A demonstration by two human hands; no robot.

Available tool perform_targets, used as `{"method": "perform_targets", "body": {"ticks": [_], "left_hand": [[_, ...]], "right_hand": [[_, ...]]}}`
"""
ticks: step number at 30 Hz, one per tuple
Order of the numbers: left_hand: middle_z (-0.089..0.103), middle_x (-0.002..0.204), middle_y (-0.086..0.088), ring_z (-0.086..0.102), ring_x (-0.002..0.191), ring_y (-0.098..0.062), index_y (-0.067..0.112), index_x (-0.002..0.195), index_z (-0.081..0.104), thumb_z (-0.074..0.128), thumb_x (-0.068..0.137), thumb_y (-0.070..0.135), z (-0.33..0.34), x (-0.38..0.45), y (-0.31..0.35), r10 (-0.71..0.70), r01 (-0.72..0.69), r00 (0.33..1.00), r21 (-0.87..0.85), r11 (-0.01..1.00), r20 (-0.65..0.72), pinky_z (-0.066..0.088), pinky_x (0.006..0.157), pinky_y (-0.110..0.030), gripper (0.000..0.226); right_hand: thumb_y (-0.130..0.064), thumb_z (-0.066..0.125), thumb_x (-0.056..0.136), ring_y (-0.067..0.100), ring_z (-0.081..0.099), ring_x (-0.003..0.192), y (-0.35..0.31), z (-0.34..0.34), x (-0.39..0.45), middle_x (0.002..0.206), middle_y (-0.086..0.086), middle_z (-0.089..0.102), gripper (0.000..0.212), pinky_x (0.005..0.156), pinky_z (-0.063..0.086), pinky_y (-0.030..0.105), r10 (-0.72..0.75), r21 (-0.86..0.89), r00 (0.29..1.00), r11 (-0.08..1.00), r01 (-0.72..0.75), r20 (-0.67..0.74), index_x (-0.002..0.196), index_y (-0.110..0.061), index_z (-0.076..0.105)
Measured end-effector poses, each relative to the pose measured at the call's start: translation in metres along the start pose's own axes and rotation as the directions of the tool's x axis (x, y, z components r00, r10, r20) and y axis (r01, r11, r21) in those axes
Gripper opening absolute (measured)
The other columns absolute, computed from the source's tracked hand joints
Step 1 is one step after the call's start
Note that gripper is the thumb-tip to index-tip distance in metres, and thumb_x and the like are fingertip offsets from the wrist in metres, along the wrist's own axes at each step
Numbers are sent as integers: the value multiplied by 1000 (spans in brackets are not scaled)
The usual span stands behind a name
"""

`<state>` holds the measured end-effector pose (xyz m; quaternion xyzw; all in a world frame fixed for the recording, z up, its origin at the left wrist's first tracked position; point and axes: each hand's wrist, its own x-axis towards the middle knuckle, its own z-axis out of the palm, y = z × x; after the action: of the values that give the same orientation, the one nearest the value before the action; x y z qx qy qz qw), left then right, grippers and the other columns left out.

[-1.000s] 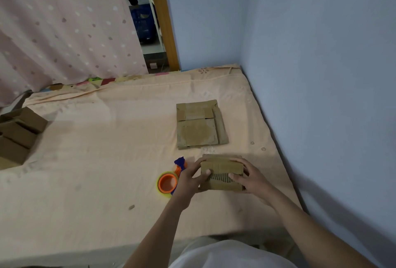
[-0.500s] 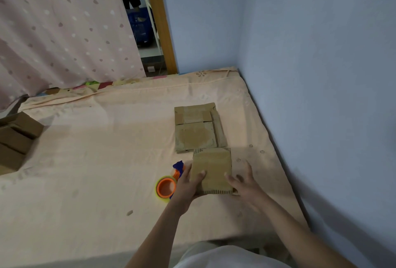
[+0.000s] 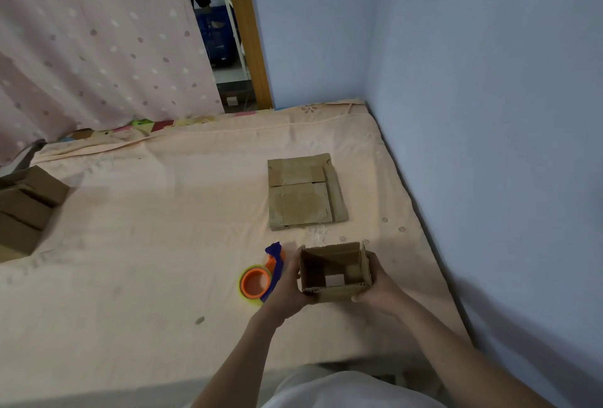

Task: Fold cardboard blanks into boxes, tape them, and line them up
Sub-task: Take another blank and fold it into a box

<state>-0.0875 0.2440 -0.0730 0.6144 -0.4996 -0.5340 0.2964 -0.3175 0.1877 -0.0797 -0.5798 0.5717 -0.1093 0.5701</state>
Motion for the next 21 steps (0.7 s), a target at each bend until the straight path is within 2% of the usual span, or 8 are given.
{"method": "perform_targets", "body": {"ticks": [2,5,7,9,12,14,17,21], "left_hand": [[44,141,15,44,131,-14,46,147,26,83,73,10,0,1,-3,-16,17,1000,41,999,-16,55,95,-32,100],[42,145,10,49,126,-16,48,151,22,80,77,11,-5,2,-5,-69,69,997,-10,998,19,56,86,-24,101],[43,144,11,50,123,-14,46,151,25,82,79,25,-8,0,1,-111,114,993,-68,991,52,54,88,-24,94],[47,140,12,48,127,-14,44,149,32,83,74,50,-11,-3,10,-165,174,983,-140,975,77,49,102,-33,90],[61,123,7,56,116,-14,37,129,52,63,90,53,-13,-8,23,-239,242,970,-259,935,43,50,99,-34,43],[63,117,2,60,108,-15,30,114,58,52,98,47,-15,-9,26,-295,267,955,-344,900,-29,52,96,-36,24],[64,121,-2,62,110,-22,20,118,61,52,102,36,-17,-10,24,-335,264,939,-466,844,-75,55,94,-39,25],[67,112,-5,67,102,-21,8,126,59,54,101,22,-14,-10,21,-349,237,924,-482,844,-156,59,84,-34,29]], "right_hand": [[-11,86,66,23,56,121,2,3,1,135,1,54,109,98,54,41,-6,-16,1000,1000,6,-10,149,-38,21],[-15,88,70,24,51,130,1,4,1,141,1,51,106,107,46,39,49,-16,999,999,-49,3,154,-30,24],[-24,90,69,21,51,131,-1,1,-1,141,-3,53,100,109,46,41,46,-5,998,999,-45,40,151,-29,34],[-38,89,70,17,52,130,-7,-5,-6,137,-8,56,89,109,46,42,27,1,996,1000,-27,89,146,-31,43],[-72,74,70,14,51,127,-15,-12,-15,133,-13,57,84,107,47,44,42,24,995,999,-45,87,141,-34,50],[-86,60,69,19,51,130,-16,-17,-15,139,-8,55,94,105,50,47,78,81,992,993,-86,94,146,-31,47],[-68,46,93,26,49,135,-17,-21,-11,150,0,48,72,103,51,47,155,229,983,958,-173,95,150,-24,43],[-43,39,106,30,60,120,-20,-23,-6,143,6,56,43,93,58,44,211,325,975,920,-221,66,141,-20,52]]}}
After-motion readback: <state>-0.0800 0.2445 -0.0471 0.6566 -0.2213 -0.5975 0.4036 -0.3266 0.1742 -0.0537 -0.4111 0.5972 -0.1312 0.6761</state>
